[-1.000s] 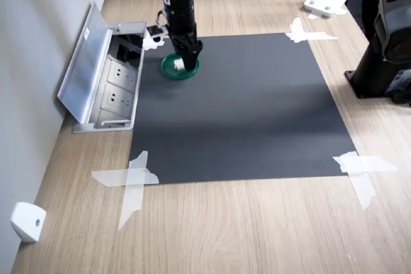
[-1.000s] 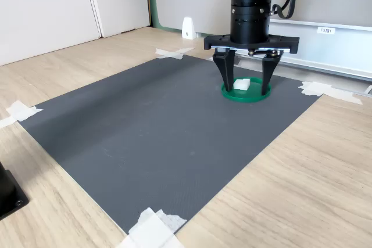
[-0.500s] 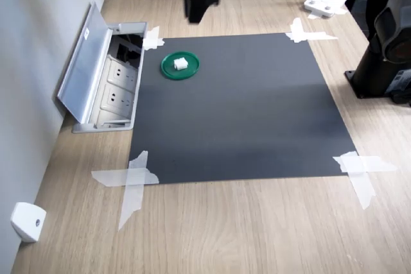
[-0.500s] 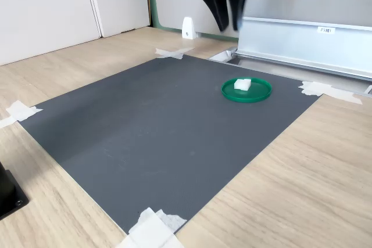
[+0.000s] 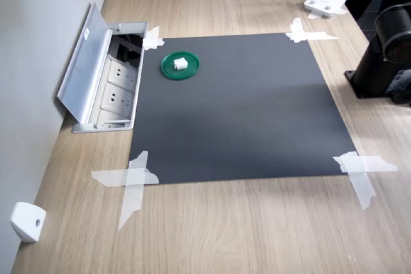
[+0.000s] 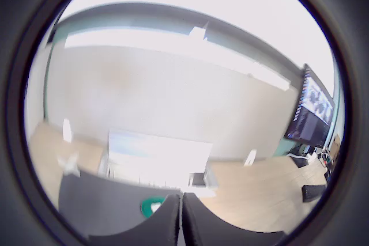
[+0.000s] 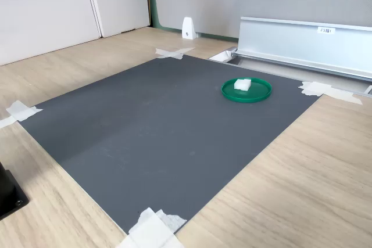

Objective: Grasp a white terminal and put it on the green lid.

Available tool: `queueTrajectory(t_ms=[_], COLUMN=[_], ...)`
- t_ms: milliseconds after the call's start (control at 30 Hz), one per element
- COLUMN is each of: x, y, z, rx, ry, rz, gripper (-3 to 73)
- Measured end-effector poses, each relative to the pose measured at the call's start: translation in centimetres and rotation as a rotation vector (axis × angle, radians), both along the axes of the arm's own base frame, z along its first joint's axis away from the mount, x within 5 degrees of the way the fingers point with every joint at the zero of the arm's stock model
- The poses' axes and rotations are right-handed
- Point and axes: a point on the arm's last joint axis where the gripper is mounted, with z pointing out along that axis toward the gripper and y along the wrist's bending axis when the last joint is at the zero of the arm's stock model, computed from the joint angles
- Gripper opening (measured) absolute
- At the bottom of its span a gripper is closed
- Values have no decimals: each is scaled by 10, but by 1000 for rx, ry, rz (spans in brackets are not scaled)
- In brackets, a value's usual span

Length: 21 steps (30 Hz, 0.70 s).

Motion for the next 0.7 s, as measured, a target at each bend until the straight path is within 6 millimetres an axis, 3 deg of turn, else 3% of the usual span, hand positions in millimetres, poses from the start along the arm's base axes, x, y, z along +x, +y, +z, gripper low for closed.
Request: queueTrajectory(t_ms=[133,333,700], x=[-29,-47,-59], y=[6,10,13], z=[-30,-74,-103], rx=[50,103,150], ry=[-143,-105,-64], rz=[-9,-14,-19], gripper=[-6,-6,-6])
